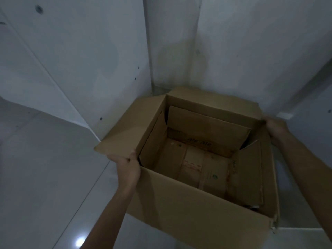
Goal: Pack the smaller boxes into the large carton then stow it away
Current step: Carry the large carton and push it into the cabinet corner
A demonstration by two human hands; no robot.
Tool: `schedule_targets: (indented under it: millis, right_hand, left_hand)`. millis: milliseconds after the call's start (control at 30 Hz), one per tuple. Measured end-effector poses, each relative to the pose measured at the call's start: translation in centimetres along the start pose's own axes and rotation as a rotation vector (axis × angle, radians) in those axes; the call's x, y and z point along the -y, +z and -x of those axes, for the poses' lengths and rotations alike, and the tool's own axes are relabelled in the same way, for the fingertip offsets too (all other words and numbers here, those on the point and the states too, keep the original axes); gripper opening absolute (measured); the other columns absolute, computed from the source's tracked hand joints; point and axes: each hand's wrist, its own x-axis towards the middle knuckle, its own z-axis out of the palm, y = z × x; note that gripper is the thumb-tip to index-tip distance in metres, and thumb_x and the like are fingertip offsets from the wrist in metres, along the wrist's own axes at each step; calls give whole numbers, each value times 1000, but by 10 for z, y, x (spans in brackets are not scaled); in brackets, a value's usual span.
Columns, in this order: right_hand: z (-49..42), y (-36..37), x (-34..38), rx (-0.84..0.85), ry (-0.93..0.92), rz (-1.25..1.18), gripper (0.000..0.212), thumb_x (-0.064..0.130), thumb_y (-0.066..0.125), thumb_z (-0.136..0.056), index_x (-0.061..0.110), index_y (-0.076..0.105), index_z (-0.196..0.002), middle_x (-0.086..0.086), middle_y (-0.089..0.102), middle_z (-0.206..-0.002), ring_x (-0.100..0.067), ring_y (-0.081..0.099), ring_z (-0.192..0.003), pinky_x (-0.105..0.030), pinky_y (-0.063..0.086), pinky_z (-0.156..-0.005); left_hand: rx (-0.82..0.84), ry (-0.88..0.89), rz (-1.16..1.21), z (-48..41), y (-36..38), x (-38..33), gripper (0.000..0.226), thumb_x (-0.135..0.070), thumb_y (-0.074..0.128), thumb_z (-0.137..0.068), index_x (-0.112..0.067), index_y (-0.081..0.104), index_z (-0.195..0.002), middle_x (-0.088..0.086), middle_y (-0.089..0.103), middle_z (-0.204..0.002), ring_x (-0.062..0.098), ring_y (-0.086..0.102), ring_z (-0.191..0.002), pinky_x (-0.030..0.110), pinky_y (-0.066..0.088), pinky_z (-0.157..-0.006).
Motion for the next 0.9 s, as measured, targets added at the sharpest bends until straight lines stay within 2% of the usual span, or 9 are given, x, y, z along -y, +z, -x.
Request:
schedule_targets:
  millis: [100, 167, 233, 300, 367, 433, 600, 767, 900]
  right_hand:
    - [2, -5, 5, -12, -22, -34, 31, 14, 63, -81, 10, 67, -112, -12, 67, -109, -24, 62, -72, -29, 59, -63]
    - [6, -9, 6, -10, -65, -5, 31, 8, 63, -81, 11, 67, -112, -7, 65, -101, -16, 58, -64, -14, 49, -39]
    - [7, -14, 6, -12, -110, 44, 31, 6, 62, -83, 10, 66, -113, -9, 66, -105, -22, 61, -74, -15, 52, -47]
    - [7, -18, 6, -28, -149, 104, 29, 8, 61, -83, 8, 66, -112, -15, 67, -115, -24, 61, -91, -31, 54, -74]
    - [9, -21, 7, -44, -163, 140, 29, 8, 59, -84, 7, 66, -113, -17, 66, -118, -25, 59, -96, -37, 49, -84]
    - [12, -25, 8, -55, -162, 151, 30, 10, 61, -85, 6, 65, -115, -17, 65, -120, -26, 60, -97, -33, 49, -80]
    - [24, -35, 19, -18, -138, 26, 32, 13, 65, -83, 11, 63, -115, -10, 63, -99, -11, 54, -63, -9, 41, -33]
    - [32, -32, 12, 12, -201, -69, 35, -9, 56, -85, -1, 50, -119, -1, 64, -80, 1, 57, -58, -4, 42, -43]
    - [38, -17, -1, -63, -261, -156, 35, -19, 51, -82, 11, 49, -99, 9, 56, -68, 15, 57, -58, 1, 42, -53]
  left_hand:
    - [8, 82, 73, 5, -2, 2, 75, -30, 40, -97, -11, -14, -147, 7, 24, -154, 23, 31, -136, 25, 22, -100]
    - [4, 64, 184, 2, -6, 3, 63, -24, 46, -95, -12, 12, -146, 4, 36, -146, 19, 38, -129, 30, 28, -104]
    - [9, -29, 309, -1, -11, 1, 45, -21, 49, -93, -11, 38, -136, 4, 50, -129, 23, 47, -120, 36, 35, -102]
    - [36, -62, 337, 1, -13, 0, 37, -17, 49, -93, -9, 47, -129, 5, 55, -122, 24, 51, -112, 39, 38, -100]
    - [45, -20, 318, 5, -15, -1, 36, -13, 51, -92, -8, 49, -127, 6, 58, -120, 24, 53, -108, 40, 39, -99]
    - [44, 50, 295, 10, -17, -2, 35, -9, 52, -91, -9, 49, -126, 4, 60, -117, 21, 54, -105, 36, 41, -95]
    - [3, 265, 148, 20, -19, -7, 34, 0, 52, -89, -11, 47, -121, 0, 61, -104, 18, 57, -95, 31, 43, -80]
    - [-88, 423, -52, 25, -17, -5, 18, -1, 48, -91, -10, 50, -108, -15, 53, -76, 0, 52, -69, 14, 36, -57]
    - [-98, 475, -91, 18, -11, -5, 23, 1, 44, -93, -1, 47, -115, 10, 62, -89, 20, 54, -71, 28, 40, -60]
